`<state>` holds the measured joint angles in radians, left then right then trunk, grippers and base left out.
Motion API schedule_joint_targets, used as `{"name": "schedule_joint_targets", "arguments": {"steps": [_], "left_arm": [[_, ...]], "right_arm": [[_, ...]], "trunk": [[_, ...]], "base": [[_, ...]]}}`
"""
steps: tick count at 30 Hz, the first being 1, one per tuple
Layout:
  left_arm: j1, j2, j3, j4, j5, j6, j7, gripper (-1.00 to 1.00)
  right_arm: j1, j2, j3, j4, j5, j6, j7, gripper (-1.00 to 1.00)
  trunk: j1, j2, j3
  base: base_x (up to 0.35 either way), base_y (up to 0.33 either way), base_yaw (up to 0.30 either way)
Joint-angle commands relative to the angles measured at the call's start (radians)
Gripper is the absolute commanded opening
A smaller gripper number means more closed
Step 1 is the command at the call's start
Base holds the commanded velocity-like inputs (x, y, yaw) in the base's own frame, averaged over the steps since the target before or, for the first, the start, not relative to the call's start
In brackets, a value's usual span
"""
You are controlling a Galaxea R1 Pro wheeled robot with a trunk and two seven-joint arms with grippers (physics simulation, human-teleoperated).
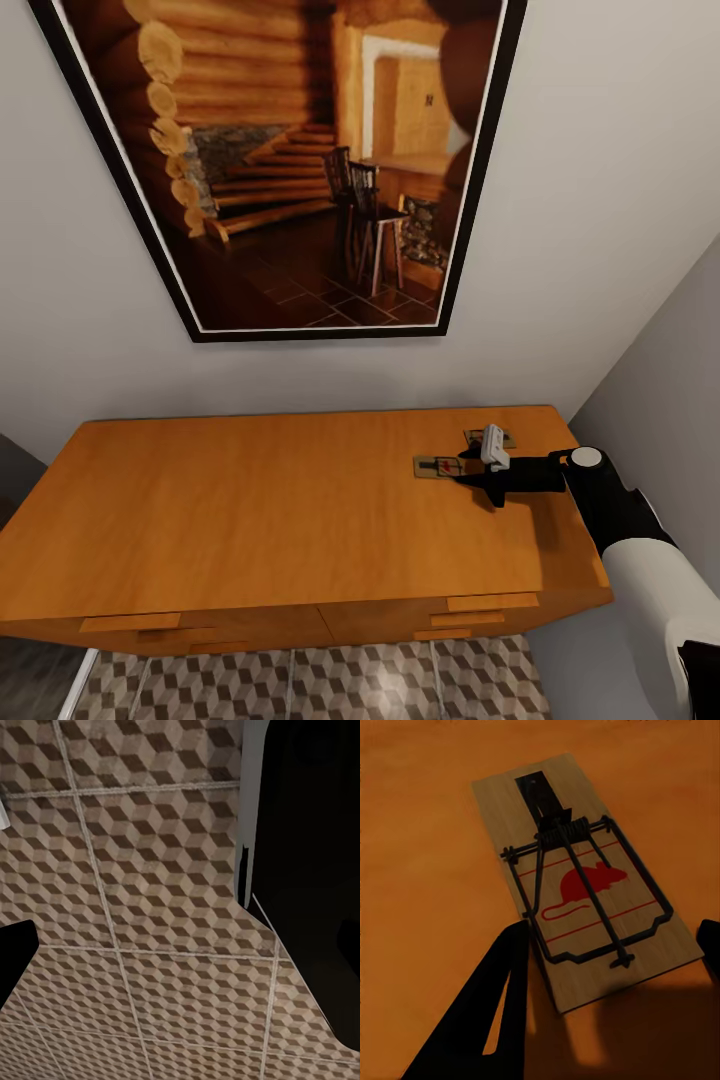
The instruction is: Take the four mousetraps from the cabinet in the bathroom and place them on the bathroom floor. Make sure all four end up on the same floor surface, and ensure that at least two of them are either under or directly next to the same bathroom sink.
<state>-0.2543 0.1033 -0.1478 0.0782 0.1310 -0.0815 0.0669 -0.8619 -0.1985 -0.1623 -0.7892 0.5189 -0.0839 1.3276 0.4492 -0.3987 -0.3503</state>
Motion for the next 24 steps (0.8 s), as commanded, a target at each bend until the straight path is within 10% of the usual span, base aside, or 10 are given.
{"name": "schedule_joint_targets", "arguments": {"steps": [1, 24], "left_arm": [[-0.002, 0.0, -0.009, 0.004, 0.01, -0.008, 0.0, 1.0], [-0.002, 0.0, -0.009, 0.004, 0.01, -0.008, -0.001, 1.0]], "right_arm": [[0.0, 0.001, -0.003, 0.012, 0.013, -0.009, 0.001, -1.0], [0.0, 0.001, -0.016, -0.031, 0.003, 0.053, 0.009, -1.0]], "trunk": [[0.001, -0.001, -0.002], [0.001, -0.001, -0.002]], "base": [[0.0, 0.0, 0.0], [0.0, 0.0, 0.0]]}}
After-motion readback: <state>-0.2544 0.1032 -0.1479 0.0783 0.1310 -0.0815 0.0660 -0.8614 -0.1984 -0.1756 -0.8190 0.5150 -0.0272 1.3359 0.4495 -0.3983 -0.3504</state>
